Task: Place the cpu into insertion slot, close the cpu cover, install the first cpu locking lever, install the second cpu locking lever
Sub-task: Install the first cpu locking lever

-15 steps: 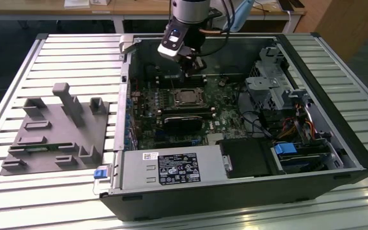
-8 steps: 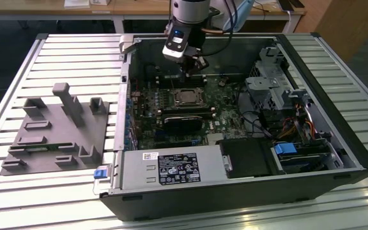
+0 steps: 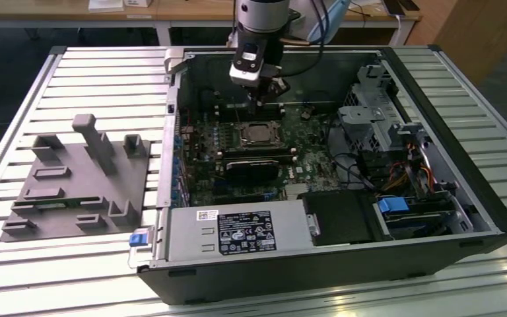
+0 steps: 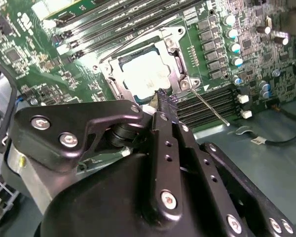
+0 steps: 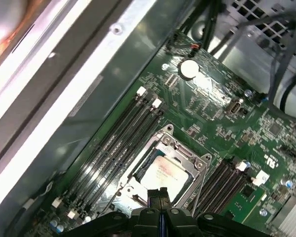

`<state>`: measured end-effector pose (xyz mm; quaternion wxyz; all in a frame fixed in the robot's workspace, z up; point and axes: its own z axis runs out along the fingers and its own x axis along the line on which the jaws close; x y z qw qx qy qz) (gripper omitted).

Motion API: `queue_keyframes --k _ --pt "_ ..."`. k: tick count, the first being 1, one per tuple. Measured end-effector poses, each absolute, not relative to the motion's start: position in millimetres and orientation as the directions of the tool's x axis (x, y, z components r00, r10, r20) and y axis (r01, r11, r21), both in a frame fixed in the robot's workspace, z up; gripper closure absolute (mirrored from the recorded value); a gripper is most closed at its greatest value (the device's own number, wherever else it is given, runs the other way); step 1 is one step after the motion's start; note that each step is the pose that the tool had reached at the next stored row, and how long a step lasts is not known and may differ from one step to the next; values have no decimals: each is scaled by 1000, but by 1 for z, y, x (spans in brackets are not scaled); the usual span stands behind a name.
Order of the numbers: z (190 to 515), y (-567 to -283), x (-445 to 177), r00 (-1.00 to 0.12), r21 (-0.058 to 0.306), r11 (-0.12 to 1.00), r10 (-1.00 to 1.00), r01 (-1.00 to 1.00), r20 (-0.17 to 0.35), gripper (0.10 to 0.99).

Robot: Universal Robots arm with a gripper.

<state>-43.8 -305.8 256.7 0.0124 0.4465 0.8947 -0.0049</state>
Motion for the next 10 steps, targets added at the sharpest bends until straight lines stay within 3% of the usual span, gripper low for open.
queue_keyframes --k 10 --pt "257 -306 -44 -686 2 687 727 727 -27 980"
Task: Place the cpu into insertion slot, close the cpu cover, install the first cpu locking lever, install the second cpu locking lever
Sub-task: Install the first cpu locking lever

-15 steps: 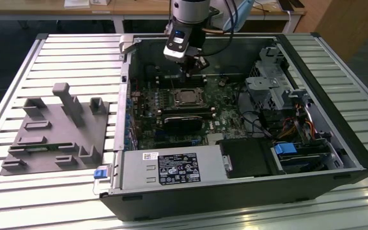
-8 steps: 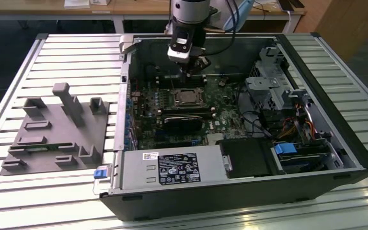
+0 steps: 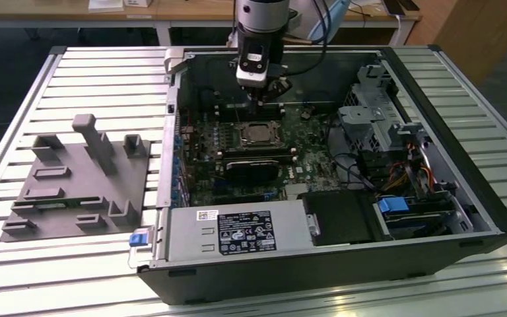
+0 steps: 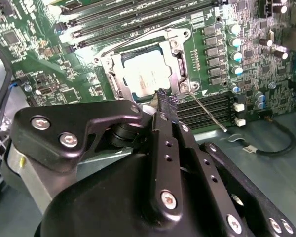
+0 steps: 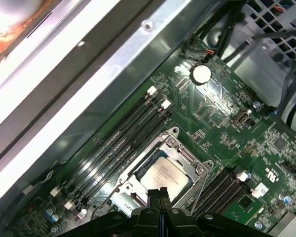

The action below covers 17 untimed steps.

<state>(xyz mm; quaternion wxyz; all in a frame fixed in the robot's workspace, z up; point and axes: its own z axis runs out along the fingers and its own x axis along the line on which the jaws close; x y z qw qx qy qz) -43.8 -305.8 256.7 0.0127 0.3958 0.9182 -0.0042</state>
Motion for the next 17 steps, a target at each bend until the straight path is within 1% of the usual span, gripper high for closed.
queue_keyframes --k 17 --pt "257 -306 -44 -785 2 785 619 619 -27 980"
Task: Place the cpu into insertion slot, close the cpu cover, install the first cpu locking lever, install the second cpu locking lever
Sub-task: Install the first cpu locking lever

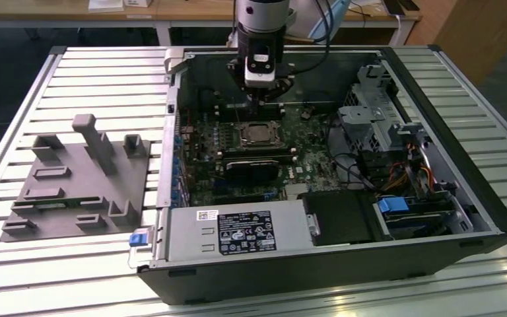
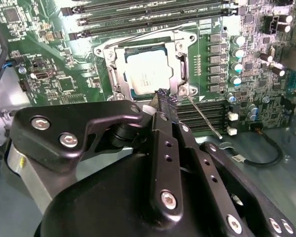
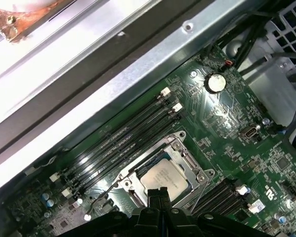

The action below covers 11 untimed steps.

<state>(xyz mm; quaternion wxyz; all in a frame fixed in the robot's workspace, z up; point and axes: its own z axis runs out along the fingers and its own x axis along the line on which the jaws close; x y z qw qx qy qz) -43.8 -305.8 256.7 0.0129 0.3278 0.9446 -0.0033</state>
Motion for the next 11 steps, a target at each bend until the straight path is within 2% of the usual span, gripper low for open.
queue_keyframes --k 11 --pt "257 -306 -44 -828 2 828 560 560 -27 980"
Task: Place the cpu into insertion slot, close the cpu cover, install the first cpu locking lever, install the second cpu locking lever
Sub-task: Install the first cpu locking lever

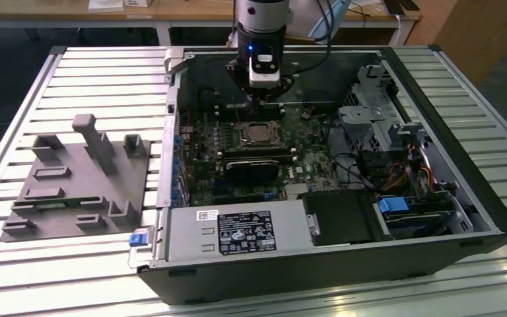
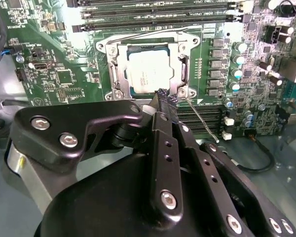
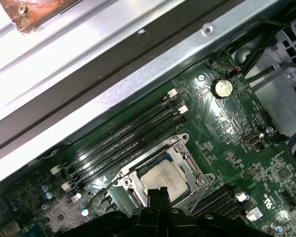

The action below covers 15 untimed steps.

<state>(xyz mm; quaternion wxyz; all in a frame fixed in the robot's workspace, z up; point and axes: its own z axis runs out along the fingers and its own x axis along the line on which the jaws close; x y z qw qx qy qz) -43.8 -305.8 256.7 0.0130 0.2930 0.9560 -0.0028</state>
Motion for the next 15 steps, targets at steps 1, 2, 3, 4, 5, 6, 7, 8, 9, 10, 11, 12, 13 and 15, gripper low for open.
queue_keyframes --k 1,2,3,4,5,6,7,8,9,10,11,12,13,15 --pt "257 -306 -44 -831 2 832 555 555 -27 980" --pt "257 -306 -44 -835 2 835 550 550 -27 980" --pt "257 -306 -44 -839 2 839 544 544 -27 980" --pt "257 -306 -44 -843 2 843 538 538 -27 980" --pt "257 -306 -44 -847 2 847 532 532 -27 980" --pt "257 -306 -44 -850 2 851 525 526 -27 980" --pt "257 -306 -44 -855 2 855 519 519 -27 980" --pt "257 -306 -44 -858 2 859 512 512 -27 980" --pt "257 -306 -44 -862 2 862 506 507 -27 980" --pt "257 -306 -44 -865 2 866 500 501 -27 980" --pt "257 -306 -44 -869 2 869 494 495 -27 980" --pt "257 -306 -44 -872 2 873 488 489 -27 980" --pt "257 -306 -44 -876 2 876 482 482 -27 980" --pt "257 -306 -44 -882 2 883 470 470 -27 980"
